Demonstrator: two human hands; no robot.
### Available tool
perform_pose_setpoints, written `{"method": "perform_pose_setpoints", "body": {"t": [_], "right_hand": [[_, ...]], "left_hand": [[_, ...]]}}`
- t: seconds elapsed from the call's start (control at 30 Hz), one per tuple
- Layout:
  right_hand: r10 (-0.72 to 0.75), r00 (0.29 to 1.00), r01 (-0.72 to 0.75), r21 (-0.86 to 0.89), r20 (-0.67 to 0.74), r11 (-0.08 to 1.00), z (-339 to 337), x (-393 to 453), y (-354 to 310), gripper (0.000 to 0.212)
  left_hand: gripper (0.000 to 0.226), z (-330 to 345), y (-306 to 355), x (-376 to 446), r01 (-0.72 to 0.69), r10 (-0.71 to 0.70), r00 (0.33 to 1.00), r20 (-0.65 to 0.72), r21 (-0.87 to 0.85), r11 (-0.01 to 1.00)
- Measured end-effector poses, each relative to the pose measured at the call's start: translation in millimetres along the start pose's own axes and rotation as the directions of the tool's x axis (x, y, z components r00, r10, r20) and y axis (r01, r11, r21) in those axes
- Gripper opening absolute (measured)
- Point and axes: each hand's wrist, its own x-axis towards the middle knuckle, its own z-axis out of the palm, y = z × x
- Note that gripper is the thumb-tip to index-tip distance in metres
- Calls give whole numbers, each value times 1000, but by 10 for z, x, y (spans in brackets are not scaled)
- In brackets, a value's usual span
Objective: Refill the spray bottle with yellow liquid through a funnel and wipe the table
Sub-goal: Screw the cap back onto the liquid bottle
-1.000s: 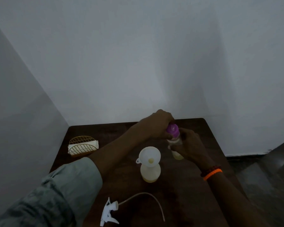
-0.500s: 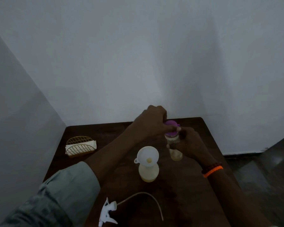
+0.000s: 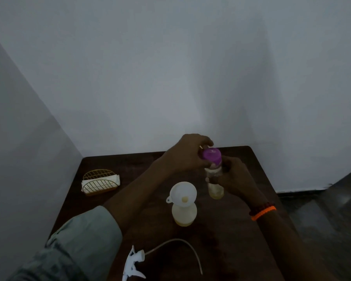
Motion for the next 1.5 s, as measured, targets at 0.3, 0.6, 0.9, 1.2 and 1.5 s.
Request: {"method": "perform_pose_setpoints", "body": {"t": [0.3,0.6,0.9,1.2,1.5], "right_hand": [[-15,1000,15,29,5,999,41,-17,-36,39],[-88,993,85,35,78,996,-50,-44,-88,42],[-163,977,170,-37,137,985,-332,61,-257,42],[-267,946,278,-34,182,960,-106,753,-755,64],[-285,940,295,-27,187,955,891,1806,-1114,51]], "left_hand": [[60,133,-17,-30,-106,106,994,-28,-12,994],[50,-61,-75,-34,-168,171,985,13,-116,979],[43,-263,10,51,-198,205,979,9,-208,958],[50,-892,-347,51,-107,105,993,-60,-44,993],[52,-1323,-1404,-105,100,-77,987,-140,165,981]]}}
